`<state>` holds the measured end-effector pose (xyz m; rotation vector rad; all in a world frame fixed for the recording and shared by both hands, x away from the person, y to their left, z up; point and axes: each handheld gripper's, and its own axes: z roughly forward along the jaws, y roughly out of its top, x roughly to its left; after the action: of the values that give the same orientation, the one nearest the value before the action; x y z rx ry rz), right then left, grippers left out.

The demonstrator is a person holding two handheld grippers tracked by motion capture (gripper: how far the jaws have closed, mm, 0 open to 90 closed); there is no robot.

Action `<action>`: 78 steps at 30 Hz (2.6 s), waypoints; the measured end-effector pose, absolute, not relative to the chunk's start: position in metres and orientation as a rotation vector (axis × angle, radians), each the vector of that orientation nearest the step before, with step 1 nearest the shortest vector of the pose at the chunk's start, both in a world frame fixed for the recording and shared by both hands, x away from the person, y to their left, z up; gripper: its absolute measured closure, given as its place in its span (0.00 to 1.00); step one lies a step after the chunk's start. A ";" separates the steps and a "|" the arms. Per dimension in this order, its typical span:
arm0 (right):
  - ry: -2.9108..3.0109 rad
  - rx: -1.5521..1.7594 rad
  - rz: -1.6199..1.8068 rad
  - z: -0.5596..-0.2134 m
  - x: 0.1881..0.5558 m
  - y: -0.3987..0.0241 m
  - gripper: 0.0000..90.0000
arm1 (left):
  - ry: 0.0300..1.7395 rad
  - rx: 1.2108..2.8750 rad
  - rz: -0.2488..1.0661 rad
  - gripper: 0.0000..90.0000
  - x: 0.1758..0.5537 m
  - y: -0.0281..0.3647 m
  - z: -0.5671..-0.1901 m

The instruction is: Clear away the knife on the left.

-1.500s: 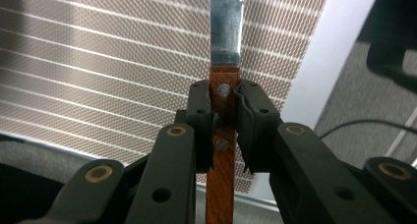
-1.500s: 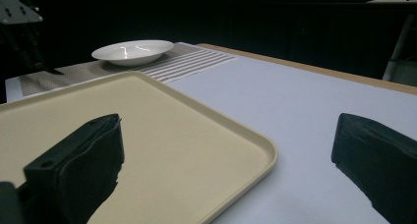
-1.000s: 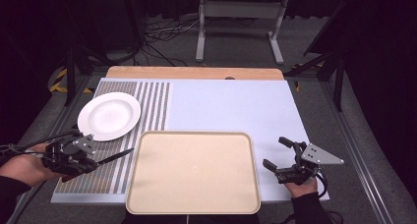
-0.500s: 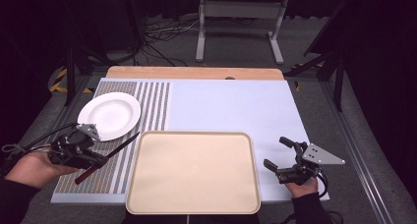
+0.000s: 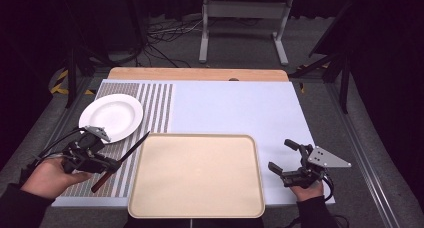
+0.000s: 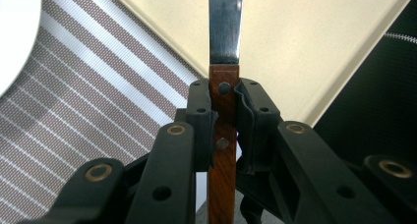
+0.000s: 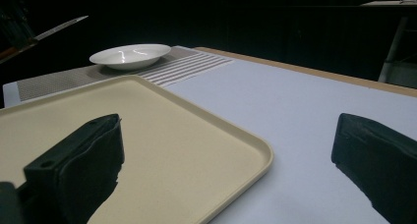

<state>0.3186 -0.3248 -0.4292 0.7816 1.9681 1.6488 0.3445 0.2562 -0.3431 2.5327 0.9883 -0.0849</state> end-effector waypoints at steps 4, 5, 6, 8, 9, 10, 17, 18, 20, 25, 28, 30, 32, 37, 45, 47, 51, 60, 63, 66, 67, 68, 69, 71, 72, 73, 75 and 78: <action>1.970 0.780 1.648 -0.429 0.319 -0.325 0.00 | 1.035 2.501 -0.093 0.86 0.345 0.251 -0.345; 1.970 0.780 1.648 -0.429 0.319 -0.325 0.00 | 1.047 2.494 -0.096 0.86 0.345 0.250 -0.345; 1.969 0.782 1.649 -0.429 0.319 -0.325 0.00 | 1.081 2.471 -0.111 0.86 0.345 0.247 -0.346; 1.969 0.784 1.647 -0.429 0.318 -0.325 0.00 | 1.094 2.432 -0.123 0.86 0.344 0.241 -0.347; 1.971 0.781 1.645 -0.429 0.319 -0.325 0.00 | 1.097 2.437 -0.121 0.86 0.344 0.238 -0.347; 1.971 0.781 1.645 -0.429 0.319 -0.325 0.00 | 1.097 2.437 -0.121 0.86 0.344 0.238 -0.347; 1.968 0.785 1.647 -0.429 0.318 -0.325 0.00 | 1.101 2.449 -0.156 0.86 0.342 0.221 -0.355; 1.966 0.787 1.643 -0.429 0.318 -0.325 0.00 | 1.112 2.445 -0.161 0.86 0.342 0.218 -0.357; 1.963 0.782 1.645 -0.428 0.318 -0.326 0.00 | 1.118 2.442 -0.170 0.86 0.342 0.215 -0.359; 1.965 0.781 1.643 -0.428 0.318 -0.326 0.00 | 1.107 2.451 -0.182 0.86 0.341 0.204 -0.365; 1.962 0.785 1.647 -0.428 0.317 -0.326 0.00 | 1.102 2.456 -0.188 0.86 0.341 0.196 -0.370; 1.960 0.782 1.647 -0.428 0.317 -0.326 0.00 | 1.104 2.446 -0.209 0.86 0.343 0.192 -0.374; 1.961 0.779 1.647 -0.428 0.317 -0.326 0.00 | 1.105 2.446 -0.212 0.86 0.343 0.190 -0.377; 1.963 0.781 1.651 -0.428 0.318 -0.327 0.00 | 1.134 2.433 -0.249 0.86 0.346 0.184 -0.386; 1.961 0.786 1.653 -0.428 0.317 -0.327 0.00 | 1.188 2.436 -0.287 0.86 0.348 0.180 -0.398; 1.962 0.787 1.653 -0.428 0.317 -0.327 0.00 | 1.185 2.439 -0.290 0.86 0.348 0.180 -0.401; 1.956 0.782 1.661 -0.428 0.317 -0.327 0.01 | 1.172 2.439 -0.300 0.86 0.347 0.178 -0.405; 1.954 0.778 1.663 -0.427 0.317 -0.328 0.01 | 1.191 2.456 -0.334 0.86 0.348 0.175 -0.415; 1.956 0.779 1.662 -0.428 0.317 -0.327 0.01 | 1.195 2.456 -0.345 0.86 0.347 0.175 -0.418; 1.956 0.777 1.662 -0.428 0.317 -0.327 0.01 | 1.197 2.465 -0.347 0.86 0.347 0.174 -0.419; 1.955 0.776 1.663 -0.428 0.317 -0.328 0.01 | 1.196 2.467 -0.349 0.86 0.348 0.174 -0.420; 1.955 0.776 1.663 -0.428 0.317 -0.328 0.01 | 1.196 2.469 -0.350 0.86 0.348 0.173 -0.421; 1.955 0.777 1.663 -0.428 0.317 -0.328 0.01 | 1.199 2.479 -0.348 0.86 0.348 0.173 -0.422; 1.957 0.778 1.661 -0.428 0.317 -0.327 0.01 | 1.199 2.485 -0.345 0.86 0.348 0.172 -0.424; 1.957 0.778 1.661 -0.428 0.317 -0.327 0.01 | 1.199 2.485 -0.345 0.86 0.348 0.172 -0.424; 1.959 0.780 1.662 -0.428 0.317 -0.327 0.01 | 1.204 2.481 -0.348 0.86 0.348 0.172 -0.425; 1.956 0.778 1.664 -0.428 0.317 -0.327 0.01 | 1.210 2.490 -0.348 0.86 0.349 0.171 -0.426; 1.956 0.777 1.662 -0.428 0.317 -0.328 0.01 | 1.213 2.498 -0.340 0.85 0.349 0.172 -0.427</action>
<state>0.3170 -0.3277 -0.4276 0.7769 1.9558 1.6624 0.3491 0.1719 -0.4274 2.4978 1.2129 -0.3403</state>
